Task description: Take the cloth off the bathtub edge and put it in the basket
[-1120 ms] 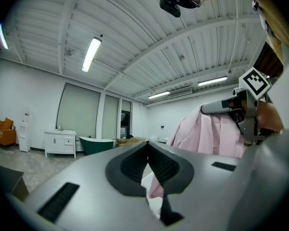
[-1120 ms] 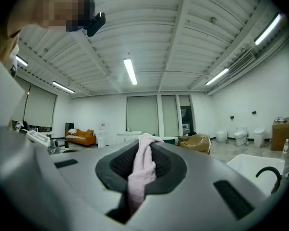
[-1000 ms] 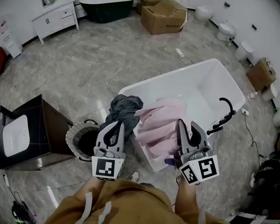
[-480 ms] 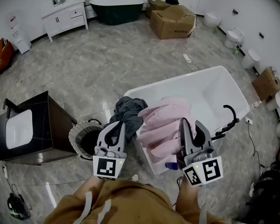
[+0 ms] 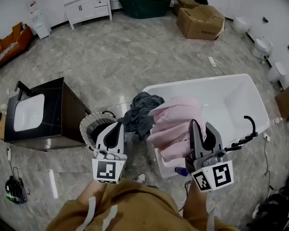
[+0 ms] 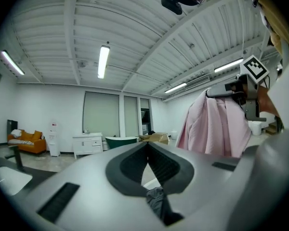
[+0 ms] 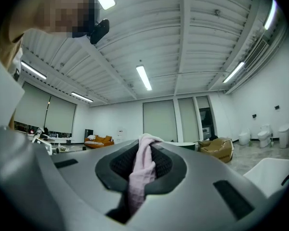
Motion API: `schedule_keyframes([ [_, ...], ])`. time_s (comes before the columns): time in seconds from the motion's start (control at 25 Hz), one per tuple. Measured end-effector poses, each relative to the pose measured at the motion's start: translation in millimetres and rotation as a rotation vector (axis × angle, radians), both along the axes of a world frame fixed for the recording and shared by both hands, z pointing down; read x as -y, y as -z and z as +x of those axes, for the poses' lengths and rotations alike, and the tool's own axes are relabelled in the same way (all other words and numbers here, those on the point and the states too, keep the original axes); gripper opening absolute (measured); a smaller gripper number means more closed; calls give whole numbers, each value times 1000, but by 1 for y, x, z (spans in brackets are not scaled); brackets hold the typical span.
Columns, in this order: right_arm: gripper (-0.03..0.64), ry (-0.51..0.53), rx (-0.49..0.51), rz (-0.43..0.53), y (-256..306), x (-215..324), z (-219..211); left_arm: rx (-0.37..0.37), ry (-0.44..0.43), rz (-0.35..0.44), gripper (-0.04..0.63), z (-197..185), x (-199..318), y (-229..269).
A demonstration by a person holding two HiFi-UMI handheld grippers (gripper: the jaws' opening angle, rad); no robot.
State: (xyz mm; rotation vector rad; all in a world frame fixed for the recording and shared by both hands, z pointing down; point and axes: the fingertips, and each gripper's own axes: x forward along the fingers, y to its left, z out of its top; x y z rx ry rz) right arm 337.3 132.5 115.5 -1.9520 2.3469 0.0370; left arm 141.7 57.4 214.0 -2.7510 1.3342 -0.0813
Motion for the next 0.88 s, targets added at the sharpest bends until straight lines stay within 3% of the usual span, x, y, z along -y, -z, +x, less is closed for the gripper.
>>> schedule_keyframes([
  [0.52,29,294,52,47,11,44,-81,35,371,0,3,-136,-13,-5],
  [0.88,29,389,53,59,12,76,-137,6,462,-1,3,-193,-5,-17],
])
